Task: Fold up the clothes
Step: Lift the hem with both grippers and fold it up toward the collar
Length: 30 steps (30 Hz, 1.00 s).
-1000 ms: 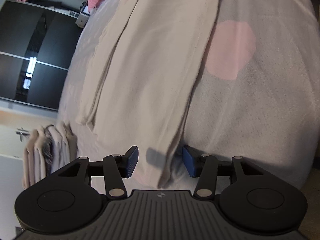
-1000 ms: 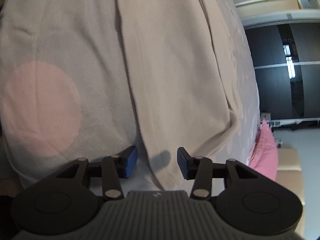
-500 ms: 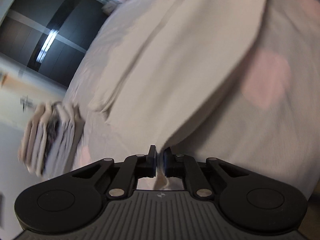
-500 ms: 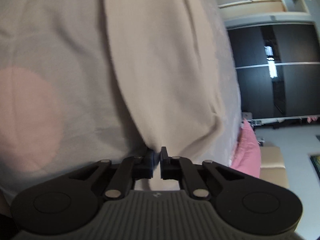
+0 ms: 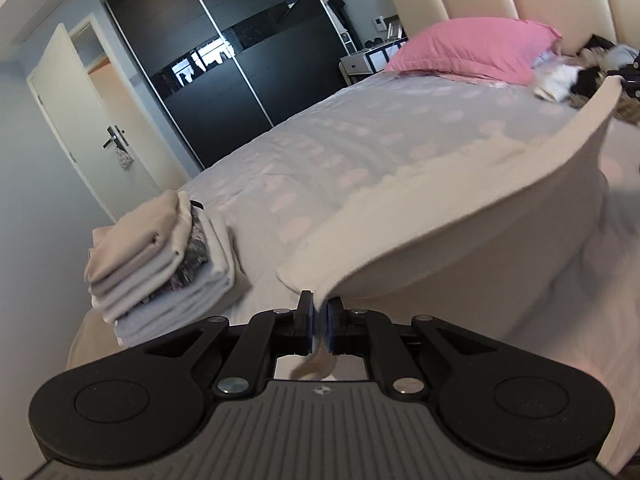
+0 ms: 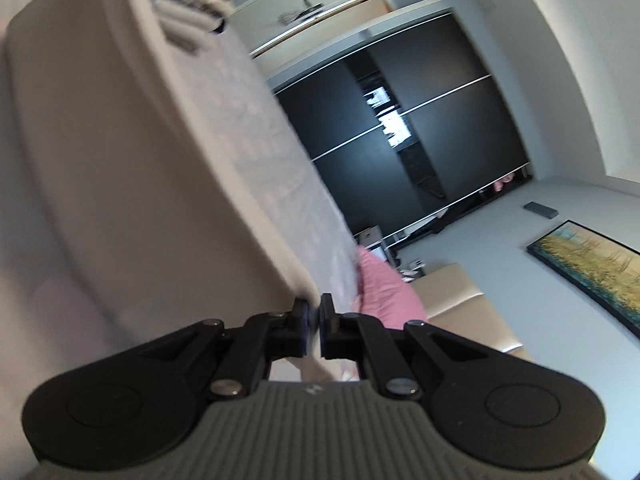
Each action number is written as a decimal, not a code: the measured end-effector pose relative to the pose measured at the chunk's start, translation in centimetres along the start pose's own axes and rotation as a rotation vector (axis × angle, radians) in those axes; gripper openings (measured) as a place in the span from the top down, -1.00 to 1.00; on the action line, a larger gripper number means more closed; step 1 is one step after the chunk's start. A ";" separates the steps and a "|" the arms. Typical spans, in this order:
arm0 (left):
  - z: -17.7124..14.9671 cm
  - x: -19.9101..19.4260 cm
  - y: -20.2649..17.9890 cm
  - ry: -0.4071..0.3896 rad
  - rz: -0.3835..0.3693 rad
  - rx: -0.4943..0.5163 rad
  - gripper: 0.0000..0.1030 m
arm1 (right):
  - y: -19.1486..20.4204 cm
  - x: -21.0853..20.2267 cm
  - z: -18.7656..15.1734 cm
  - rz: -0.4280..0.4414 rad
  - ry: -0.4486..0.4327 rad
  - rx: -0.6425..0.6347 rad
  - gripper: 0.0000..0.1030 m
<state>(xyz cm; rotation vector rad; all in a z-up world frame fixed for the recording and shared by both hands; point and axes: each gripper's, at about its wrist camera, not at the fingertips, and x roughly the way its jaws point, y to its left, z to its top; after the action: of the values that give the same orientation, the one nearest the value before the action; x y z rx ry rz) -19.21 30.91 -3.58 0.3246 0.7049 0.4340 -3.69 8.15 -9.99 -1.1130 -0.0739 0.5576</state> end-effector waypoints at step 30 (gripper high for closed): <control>7.6 34.1 6.4 0.292 -0.107 -0.078 0.91 | -0.1 35.6 7.9 0.352 0.274 0.123 0.91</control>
<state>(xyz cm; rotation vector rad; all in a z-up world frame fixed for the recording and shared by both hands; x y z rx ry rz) 7.37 51.97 -14.16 0.1500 0.9830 0.4101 24.39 31.04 -13.96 -1.0787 0.3959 0.7063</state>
